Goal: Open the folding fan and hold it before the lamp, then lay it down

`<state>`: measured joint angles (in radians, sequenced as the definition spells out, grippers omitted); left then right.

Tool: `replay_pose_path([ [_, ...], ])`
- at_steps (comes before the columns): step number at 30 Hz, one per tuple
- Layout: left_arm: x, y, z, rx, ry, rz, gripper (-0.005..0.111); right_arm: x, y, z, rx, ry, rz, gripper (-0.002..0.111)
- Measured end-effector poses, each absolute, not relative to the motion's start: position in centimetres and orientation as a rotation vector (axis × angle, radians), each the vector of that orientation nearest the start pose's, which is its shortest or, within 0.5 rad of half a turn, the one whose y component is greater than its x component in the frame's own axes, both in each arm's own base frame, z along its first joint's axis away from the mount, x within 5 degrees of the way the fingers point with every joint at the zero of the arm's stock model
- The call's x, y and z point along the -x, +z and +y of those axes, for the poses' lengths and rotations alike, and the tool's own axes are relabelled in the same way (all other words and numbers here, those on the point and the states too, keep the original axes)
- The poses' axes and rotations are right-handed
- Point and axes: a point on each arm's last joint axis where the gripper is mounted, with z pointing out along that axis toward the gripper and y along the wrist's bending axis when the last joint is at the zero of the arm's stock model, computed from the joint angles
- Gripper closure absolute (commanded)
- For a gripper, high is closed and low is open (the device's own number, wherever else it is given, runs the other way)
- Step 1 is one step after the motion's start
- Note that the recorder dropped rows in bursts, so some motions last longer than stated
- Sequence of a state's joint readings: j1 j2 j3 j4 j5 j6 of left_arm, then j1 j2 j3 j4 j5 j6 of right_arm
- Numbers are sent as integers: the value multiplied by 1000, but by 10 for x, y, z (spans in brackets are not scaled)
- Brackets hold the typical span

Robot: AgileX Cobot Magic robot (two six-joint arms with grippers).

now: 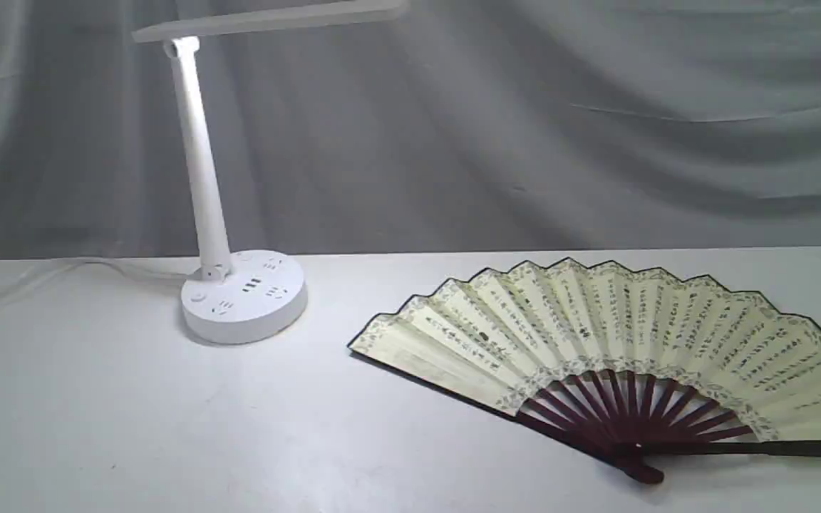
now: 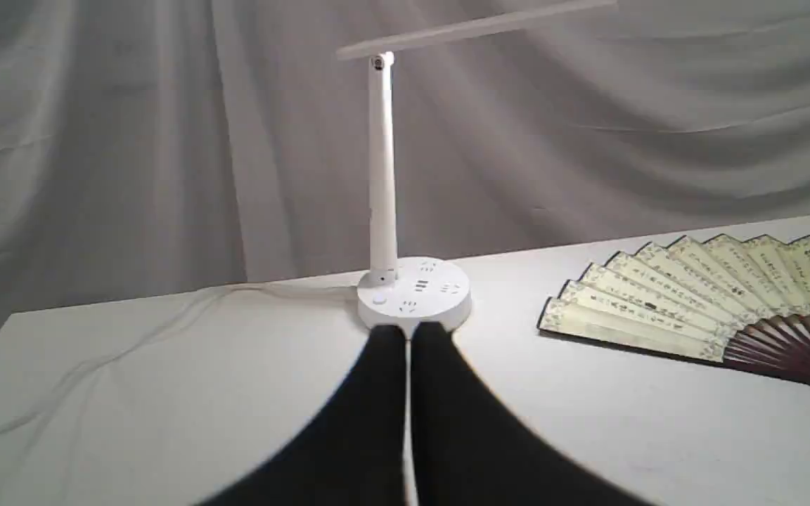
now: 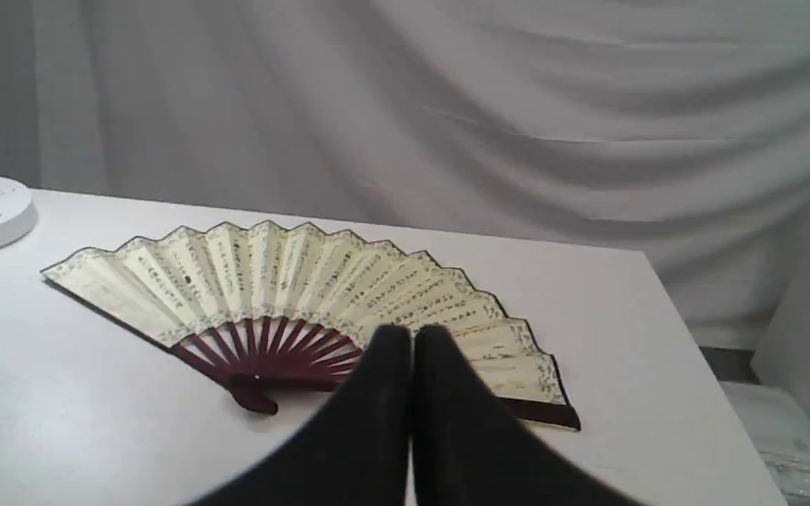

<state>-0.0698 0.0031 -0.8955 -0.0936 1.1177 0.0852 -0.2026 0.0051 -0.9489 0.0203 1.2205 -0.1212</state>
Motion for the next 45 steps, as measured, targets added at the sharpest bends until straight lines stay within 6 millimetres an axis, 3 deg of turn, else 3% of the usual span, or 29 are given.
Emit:
replay_pose_path([
  [7,70,378,-2,-164,-73,1599,107,73,363,17,-64,-211,1802,108],
  [15,39,370,-3,-131,-74,1473,107,32,332,8,-69,-207,1827,108],
  [19,15,347,-4,-122,-74,1500,107,5,304,3,-73,-205,1845,108],
  [26,-26,284,-6,-112,-73,1630,107,-32,268,-6,-73,-227,1681,108],
  [33,-45,243,-6,-94,-63,1619,107,-44,246,-9,-73,-235,1613,108],
  [39,-54,208,-6,-89,-56,1665,107,-52,205,-10,-79,-225,1717,108],
  [41,-55,200,-6,-87,-54,1670,107,-54,192,-10,-88,-211,1753,108],
  [45,-56,198,-5,-117,-14,1666,107,-55,191,-10,-102,-195,1733,108],
])
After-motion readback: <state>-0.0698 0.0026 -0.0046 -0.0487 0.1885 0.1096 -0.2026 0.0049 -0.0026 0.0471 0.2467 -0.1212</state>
